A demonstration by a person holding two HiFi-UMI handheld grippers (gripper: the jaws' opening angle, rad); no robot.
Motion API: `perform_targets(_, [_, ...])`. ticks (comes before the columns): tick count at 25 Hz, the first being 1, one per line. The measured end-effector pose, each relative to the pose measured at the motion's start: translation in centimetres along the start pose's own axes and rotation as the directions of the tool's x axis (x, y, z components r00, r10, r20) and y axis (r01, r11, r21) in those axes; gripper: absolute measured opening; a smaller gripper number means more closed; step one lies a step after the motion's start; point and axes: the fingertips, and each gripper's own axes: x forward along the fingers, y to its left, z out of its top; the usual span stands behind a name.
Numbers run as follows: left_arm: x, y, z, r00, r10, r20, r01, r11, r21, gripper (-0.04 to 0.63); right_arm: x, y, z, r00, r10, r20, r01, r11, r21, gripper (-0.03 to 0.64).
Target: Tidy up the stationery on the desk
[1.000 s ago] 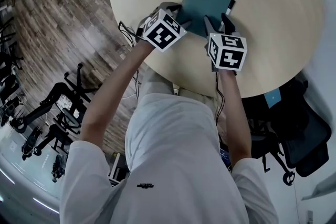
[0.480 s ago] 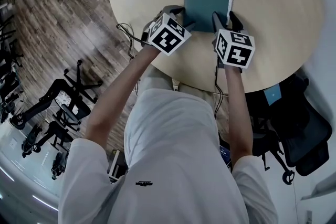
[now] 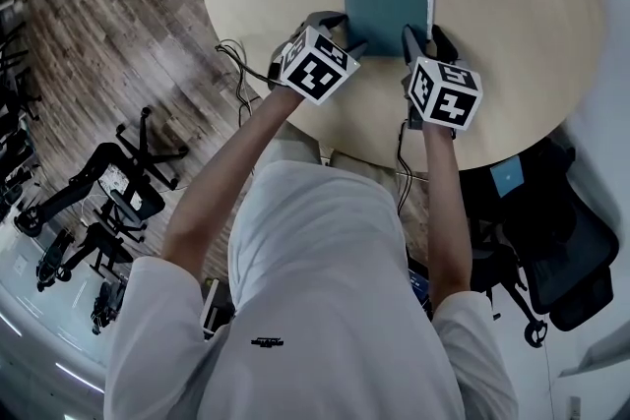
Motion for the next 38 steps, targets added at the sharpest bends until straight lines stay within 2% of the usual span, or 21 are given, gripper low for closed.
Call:
perform_targets(4, [-1.1,0.5,0.4,0.998,0.044,0.054,-0.040,0.997,-0.058,0.255,-0.4,-0.3,-0.1,1.000,0.001,0.007,-0.001,1.000,0.008,0.230])
perform_targets(8, [-2.8,0.0,1.6,0.989,0.047,0.138,-0.029,0.992,-0.126,0.236,-1.1,-1.2,0.0,1.000,-0.009,0.002,0.009,1.000,-0.001,0.229])
perform_targets(10, [-3.4,-0.3,2.1,0.984,0.067,0.162,-0.044,0.989,-0.140,0.197,-1.2,-2.1,0.0,1.000,-0.030,-0.001,0.030,1.000,-0.005,0.219])
perform_targets(12, [-3.6,-0.4,2.3,0.978,0.097,0.182,-0.068,0.985,-0.159,0.103,-0.9,-2.9,0.0,0.999,-0.049,-0.003,0.049,0.999,-0.007,0.146])
perform_targets(13, [-3.6,-0.5,2.5,0.976,0.109,0.189,-0.077,0.982,-0.170,0.063,-0.6,-3.3,0.0,0.999,-0.050,-0.005,0.050,0.999,-0.008,0.135])
perform_targets(15, [-3.2,-0.8,2.8,0.972,0.117,0.201,-0.078,0.978,-0.194,0.041,0.0,-3.8,0.3,0.999,-0.048,-0.008,0.048,0.999,-0.019,0.135])
perform_targets(19, [-2.8,-1.3,3.2,0.970,0.125,0.207,-0.076,0.970,-0.230,0.029,1.3,-4.0,0.8,0.999,-0.041,-0.018,0.040,0.998,-0.047,0.129])
perform_targets(23, [-2.1,-2.0,3.3,0.973,0.114,0.199,-0.068,0.972,-0.225,0.029,2.5,-4.0,1.4,1.000,-0.016,-0.021,0.015,0.999,-0.050,0.104])
perform_targets(29, [-1.6,-2.5,2.8,0.976,0.104,0.189,-0.057,0.969,-0.240,0.029,3.4,-3.8,1.5,0.996,0.012,-0.086,-0.022,0.992,-0.120,0.103])
perform_targets(33, [-1.4,-2.2,2.5,0.977,0.111,0.184,-0.063,0.966,-0.250,0.029,3.4,-4.4,1.6,0.996,0.001,-0.091,-0.014,0.989,-0.145,0.089])
perform_targets(36, [-1.4,-1.8,2.5,0.975,0.120,0.186,-0.067,0.961,-0.267,0.029,3.6,-4.9,2.0,0.996,0.005,-0.085,-0.016,0.992,-0.128,0.087])
perform_targets(38, [-1.5,-1.6,2.4,0.975,0.124,0.185,-0.070,0.958,-0.278,0.029,3.7,-4.7,2.2,0.995,0.041,-0.088,-0.048,0.996,-0.071,0.087])
